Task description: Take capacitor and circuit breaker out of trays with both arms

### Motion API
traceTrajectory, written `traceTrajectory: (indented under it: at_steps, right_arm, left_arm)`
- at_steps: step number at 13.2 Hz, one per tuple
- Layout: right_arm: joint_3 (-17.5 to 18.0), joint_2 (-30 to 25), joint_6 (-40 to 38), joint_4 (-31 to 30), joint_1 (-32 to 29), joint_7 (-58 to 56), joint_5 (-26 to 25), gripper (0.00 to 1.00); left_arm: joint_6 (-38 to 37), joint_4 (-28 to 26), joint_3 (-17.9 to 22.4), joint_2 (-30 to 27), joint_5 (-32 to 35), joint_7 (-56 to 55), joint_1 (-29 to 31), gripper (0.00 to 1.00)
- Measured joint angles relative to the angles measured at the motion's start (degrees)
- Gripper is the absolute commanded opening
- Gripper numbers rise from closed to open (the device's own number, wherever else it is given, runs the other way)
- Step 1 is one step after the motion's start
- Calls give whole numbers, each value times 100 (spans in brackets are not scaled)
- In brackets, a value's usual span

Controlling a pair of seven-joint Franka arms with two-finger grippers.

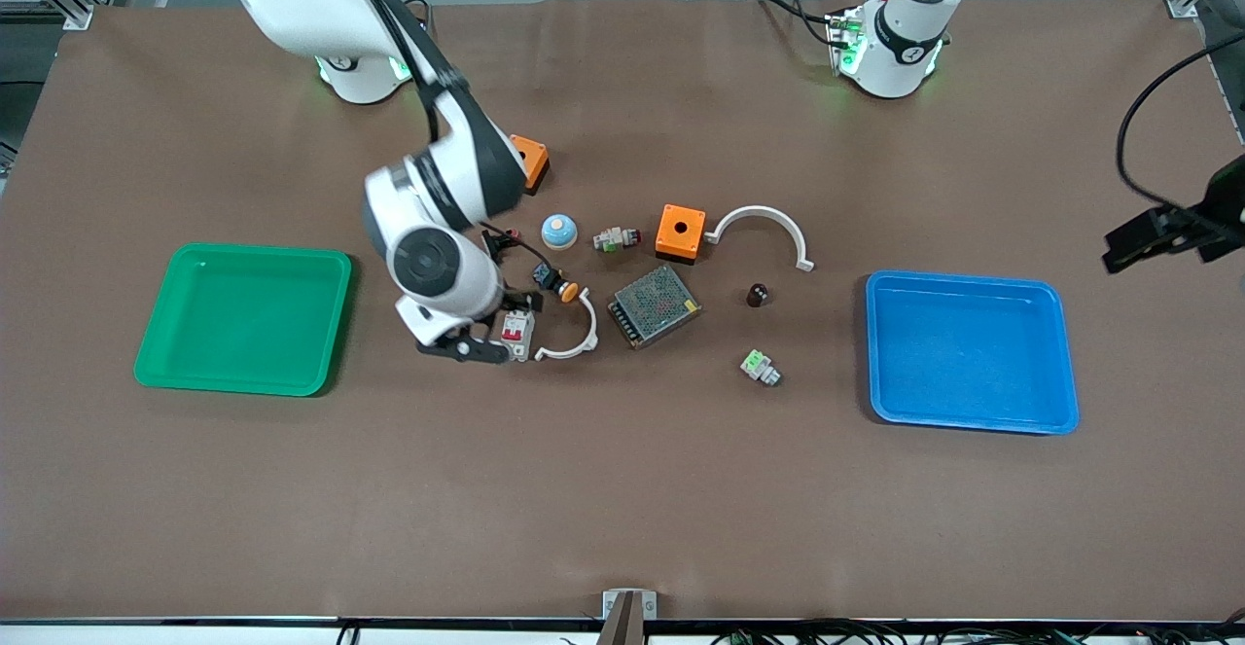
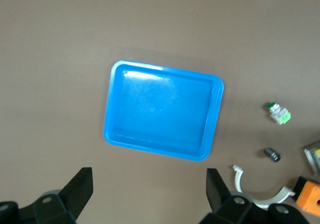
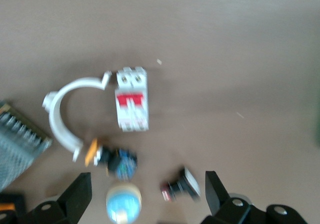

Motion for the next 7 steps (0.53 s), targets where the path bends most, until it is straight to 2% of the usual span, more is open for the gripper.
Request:
traceTrajectory:
  at_steps: [3, 7]
  right_arm:
    - [-16, -1212, -1223, -69, -235, -172, -7, 100]
    - [-37, -2359, -1738, -607, -958, -1170, -138, 100]
  left_arm:
    - [-88, -431, 372, -458, -62, 484, -255, 100]
    - [-130, -1059, 606, -966, -88, 575, -583, 100]
